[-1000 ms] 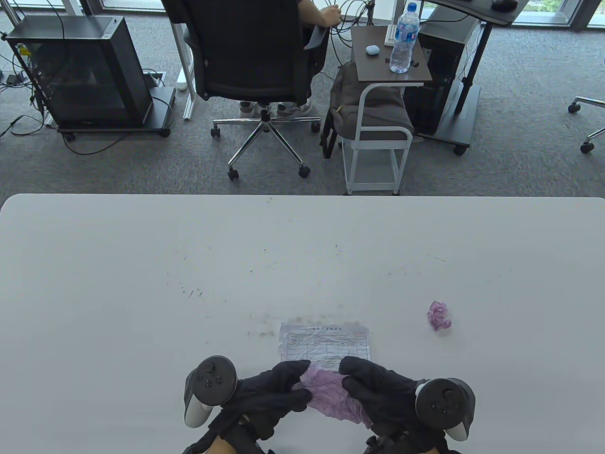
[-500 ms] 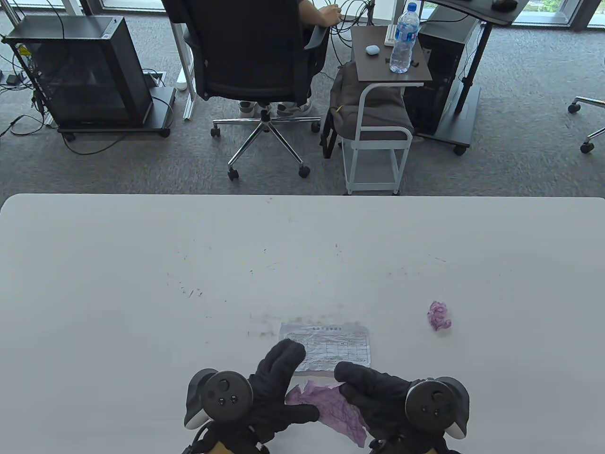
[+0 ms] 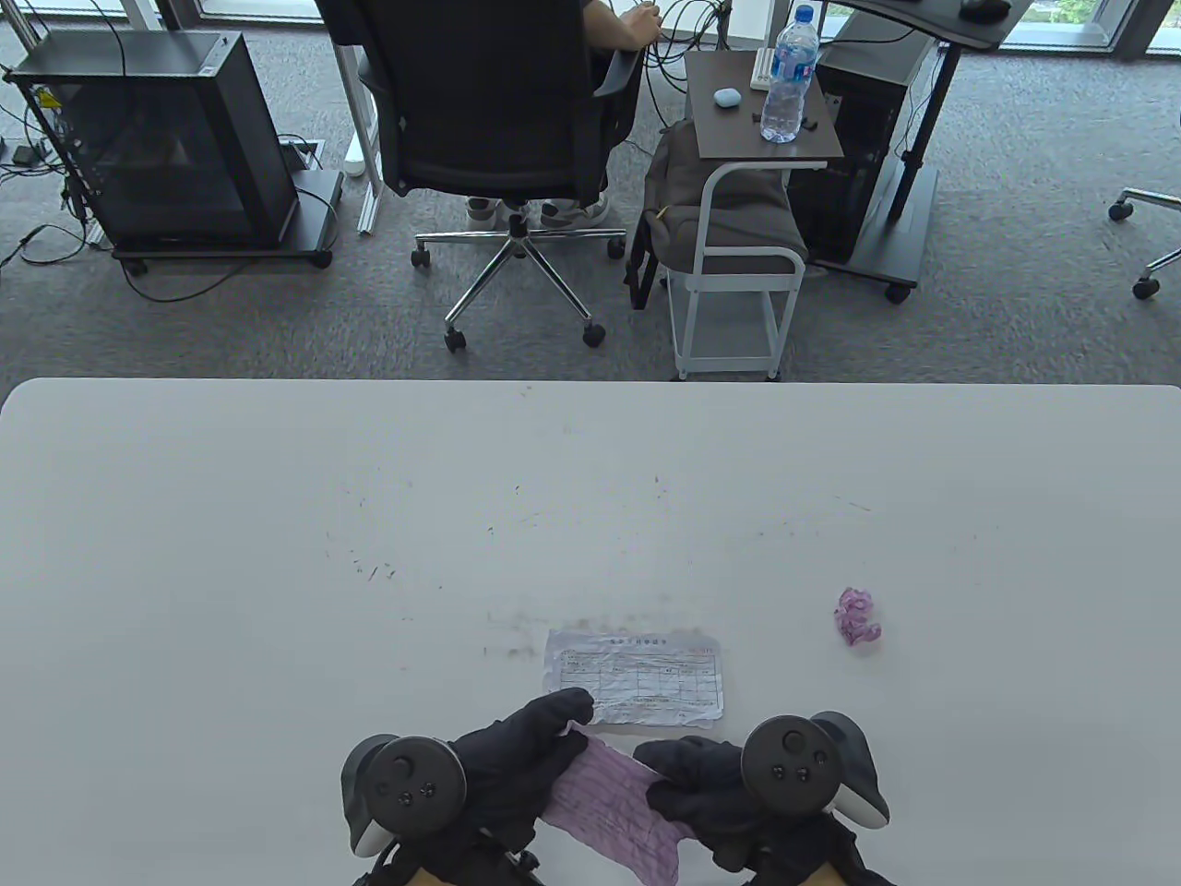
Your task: Flatten crumpled invoices and stack
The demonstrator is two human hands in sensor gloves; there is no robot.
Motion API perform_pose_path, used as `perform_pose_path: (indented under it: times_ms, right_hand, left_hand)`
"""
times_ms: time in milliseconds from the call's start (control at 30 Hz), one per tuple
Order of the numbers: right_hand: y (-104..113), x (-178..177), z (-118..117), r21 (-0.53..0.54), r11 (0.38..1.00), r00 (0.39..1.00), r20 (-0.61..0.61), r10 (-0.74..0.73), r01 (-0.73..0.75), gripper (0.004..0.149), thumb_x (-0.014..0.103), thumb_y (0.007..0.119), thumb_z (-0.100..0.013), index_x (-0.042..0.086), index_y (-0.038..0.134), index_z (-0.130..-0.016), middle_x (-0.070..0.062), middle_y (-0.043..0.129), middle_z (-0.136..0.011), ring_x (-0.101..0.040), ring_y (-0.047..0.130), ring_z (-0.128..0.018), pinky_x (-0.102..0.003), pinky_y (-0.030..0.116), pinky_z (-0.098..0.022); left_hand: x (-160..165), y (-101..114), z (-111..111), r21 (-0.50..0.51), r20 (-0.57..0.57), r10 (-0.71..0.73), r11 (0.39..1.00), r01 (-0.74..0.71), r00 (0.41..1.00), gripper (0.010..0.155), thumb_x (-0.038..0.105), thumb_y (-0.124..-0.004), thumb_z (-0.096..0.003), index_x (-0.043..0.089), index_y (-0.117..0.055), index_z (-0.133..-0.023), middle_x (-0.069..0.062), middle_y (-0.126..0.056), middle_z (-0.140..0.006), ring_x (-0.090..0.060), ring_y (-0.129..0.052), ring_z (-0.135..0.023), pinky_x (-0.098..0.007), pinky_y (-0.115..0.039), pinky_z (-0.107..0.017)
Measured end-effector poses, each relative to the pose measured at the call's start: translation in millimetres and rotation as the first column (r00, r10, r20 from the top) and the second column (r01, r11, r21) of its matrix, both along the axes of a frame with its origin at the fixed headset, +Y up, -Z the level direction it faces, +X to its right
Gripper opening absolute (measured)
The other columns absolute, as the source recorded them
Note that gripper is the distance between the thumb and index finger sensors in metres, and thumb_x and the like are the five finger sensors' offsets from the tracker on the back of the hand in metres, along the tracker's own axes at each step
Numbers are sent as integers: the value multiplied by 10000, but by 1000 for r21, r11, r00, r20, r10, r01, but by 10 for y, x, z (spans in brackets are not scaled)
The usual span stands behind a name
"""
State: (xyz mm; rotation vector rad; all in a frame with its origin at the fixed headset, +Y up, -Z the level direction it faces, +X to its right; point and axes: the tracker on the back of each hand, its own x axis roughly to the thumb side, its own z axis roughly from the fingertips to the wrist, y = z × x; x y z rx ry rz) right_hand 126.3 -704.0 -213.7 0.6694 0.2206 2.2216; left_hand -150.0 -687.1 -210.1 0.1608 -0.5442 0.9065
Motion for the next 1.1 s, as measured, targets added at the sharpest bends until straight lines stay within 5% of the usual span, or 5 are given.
perform_pose_path:
  times_ms: [100, 233, 567, 867, 1100]
  right_hand:
    - [13, 140, -33, -11, 984, 980, 87, -176, 178, 412, 266, 802, -524, 134, 723, -906, -239, 827, -861, -331, 950, -609, -469, 872, -411]
    - [25, 268, -50, 13, 966, 950, 180, -255, 257, 421, 242, 831, -506, 61, 755, -878, -170, 976, -648, -207, 1022, -368, -356, 919, -255]
    - [-258, 297, -133, -156, 960, 958, 135, 254, -232, 416, 258, 829, -512, 57, 768, -872, -120, 987, -560, -162, 993, -282, -326, 897, -206]
    - [-548, 88, -158, -211, 867, 878, 68, 474, -452, 417, 265, 830, -508, 72, 767, -872, -116, 984, -575, -173, 995, -299, -338, 898, -221]
    - [-568, 1, -177, -145, 865, 865, 87, 494, -480, 418, 273, 832, -505, 79, 769, -870, -111, 986, -578, -174, 999, -303, -338, 901, -224]
  left_hand:
    - [-58, -63, -35, -42, -46, 10, 999, -12, 999, 447, 244, -748, -576, 78, -700, -988, -140, -894, -731, -68, -979, -163, -356, -943, -316]
    - [-88, -204, -99, -126, -79, 29, 991, -38, 996, 457, 251, -749, -579, 78, -688, -998, -124, -893, -737, -58, -989, -168, -346, -947, -309]
    - [-18, -497, -184, -231, -7, -313, 925, 303, 950, 504, 231, -756, -568, 37, -664, -1024, -150, -894, -722, -167, -1019, -289, -467, -898, -400]
    - [358, -586, -80, -156, 268, -674, 675, 721, 689, 544, 307, -778, -574, 297, -617, -1094, -198, -390, -1105, -434, -724, -871, -578, -709, -599]
    - [507, -761, -86, -178, 402, -721, 544, 820, 565, 559, 342, -784, -576, 273, -609, -1103, -192, -150, -1122, -555, -389, -984, -624, -569, -661]
